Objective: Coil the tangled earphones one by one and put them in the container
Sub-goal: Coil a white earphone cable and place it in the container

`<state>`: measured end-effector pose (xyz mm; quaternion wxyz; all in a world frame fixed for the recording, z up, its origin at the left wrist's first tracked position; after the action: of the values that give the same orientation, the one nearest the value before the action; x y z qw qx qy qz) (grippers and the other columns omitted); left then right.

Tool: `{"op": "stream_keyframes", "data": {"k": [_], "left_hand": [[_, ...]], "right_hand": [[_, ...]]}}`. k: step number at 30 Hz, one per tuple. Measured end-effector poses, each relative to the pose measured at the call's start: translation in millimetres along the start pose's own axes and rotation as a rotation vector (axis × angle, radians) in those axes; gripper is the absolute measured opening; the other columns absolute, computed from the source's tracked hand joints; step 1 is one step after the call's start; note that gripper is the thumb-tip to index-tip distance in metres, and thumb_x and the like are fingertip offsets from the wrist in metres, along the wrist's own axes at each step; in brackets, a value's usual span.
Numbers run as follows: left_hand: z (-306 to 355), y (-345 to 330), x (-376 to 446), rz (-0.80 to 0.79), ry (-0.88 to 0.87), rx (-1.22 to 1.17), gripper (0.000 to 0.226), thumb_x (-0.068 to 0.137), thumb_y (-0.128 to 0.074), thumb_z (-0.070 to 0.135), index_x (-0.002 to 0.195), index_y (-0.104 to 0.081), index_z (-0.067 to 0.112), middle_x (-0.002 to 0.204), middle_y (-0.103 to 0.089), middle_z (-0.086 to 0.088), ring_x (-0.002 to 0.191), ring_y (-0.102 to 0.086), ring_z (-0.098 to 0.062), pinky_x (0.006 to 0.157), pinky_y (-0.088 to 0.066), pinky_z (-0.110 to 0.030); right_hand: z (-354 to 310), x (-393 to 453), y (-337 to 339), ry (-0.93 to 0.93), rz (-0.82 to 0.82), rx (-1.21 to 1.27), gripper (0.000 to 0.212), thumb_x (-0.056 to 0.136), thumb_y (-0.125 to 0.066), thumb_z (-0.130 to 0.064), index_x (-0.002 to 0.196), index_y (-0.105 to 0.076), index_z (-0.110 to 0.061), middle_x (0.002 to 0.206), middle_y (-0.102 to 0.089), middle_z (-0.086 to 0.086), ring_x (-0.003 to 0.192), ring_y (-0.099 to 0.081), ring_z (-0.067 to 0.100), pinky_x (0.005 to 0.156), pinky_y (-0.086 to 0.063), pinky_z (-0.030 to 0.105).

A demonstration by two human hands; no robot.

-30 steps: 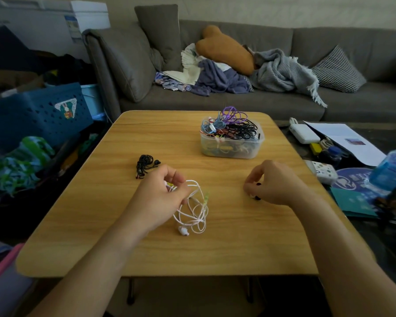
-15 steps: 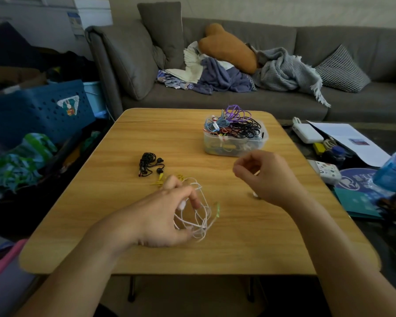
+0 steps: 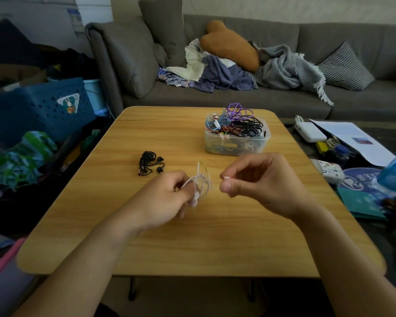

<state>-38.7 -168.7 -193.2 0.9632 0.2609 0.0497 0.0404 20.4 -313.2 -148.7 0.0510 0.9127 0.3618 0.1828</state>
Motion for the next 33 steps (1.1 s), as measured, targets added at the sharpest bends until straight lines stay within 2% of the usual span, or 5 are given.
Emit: {"op": "stream_keyframes", "data": {"k": [4,11,19,26,33], "left_hand": [[-9,-5,2,-0.01,0.131,-0.38,0.021,0.101,-0.048,0.022,0.088,-0.06,0.01,0.075,-0.066,-0.014,0.054,-0.047,-0.016,0.041,-0.027,-0.02],[-6,-21,1,-0.067,0.183,-0.648,0.019,0.097,-0.053,0.017,0.1,-0.064,0.001,0.07,-0.063,-0.003,0.049,-0.045,-0.012,0.04,-0.021,-0.021],[-14,-2,1,0.153,0.192,-0.559,0.022,0.09,-0.065,0.014,0.107,-0.058,0.003,0.074,-0.071,-0.004,0.046,-0.047,-0.014,0.036,-0.03,-0.02],[24,11,-6,0.172,-0.327,0.095,0.07,0.074,-0.072,0.0,0.125,-0.056,0.044,0.116,-0.053,0.012,0.077,-0.064,-0.032,0.067,-0.054,-0.049],[22,1,-4,0.112,-0.304,-0.029,0.045,0.072,-0.078,0.05,0.114,-0.066,0.037,0.086,-0.072,0.0,0.075,-0.067,-0.033,0.066,-0.055,-0.051]], "right_hand": [[10,-2,-14,-0.04,-0.036,-0.125,0.016,0.071,-0.084,-0.008,0.084,-0.076,-0.006,0.08,-0.074,0.012,0.068,-0.069,0.022,0.067,-0.06,0.032],[18,0,-18,-0.041,0.026,-0.235,0.019,0.076,-0.085,-0.019,0.094,-0.077,-0.022,0.075,-0.072,0.0,0.065,-0.067,0.015,0.065,-0.057,0.036],[18,0,-16,-0.079,0.07,-0.221,0.007,0.088,-0.073,-0.021,0.089,-0.073,-0.014,0.071,-0.071,0.0,0.059,-0.066,0.016,0.058,-0.059,0.042],[38,-1,-20,-0.263,-0.012,-0.047,0.015,0.1,-0.053,-0.011,0.097,-0.063,-0.001,0.079,-0.068,0.013,0.064,-0.066,0.025,0.059,-0.058,0.039],[44,-2,-16,-0.305,0.029,0.075,0.017,0.095,-0.059,-0.008,0.102,-0.064,0.006,0.076,-0.072,0.014,0.065,-0.069,0.021,0.062,-0.059,0.032]]}}
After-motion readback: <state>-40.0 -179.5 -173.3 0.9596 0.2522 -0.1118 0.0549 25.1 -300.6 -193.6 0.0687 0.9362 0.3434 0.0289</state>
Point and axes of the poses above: each hand's wrist, its own x-axis towards the middle knuckle, its own y-axis out of the back of the hand, z = x × y, the point moved 9 cm from there along x, towards the middle knuckle
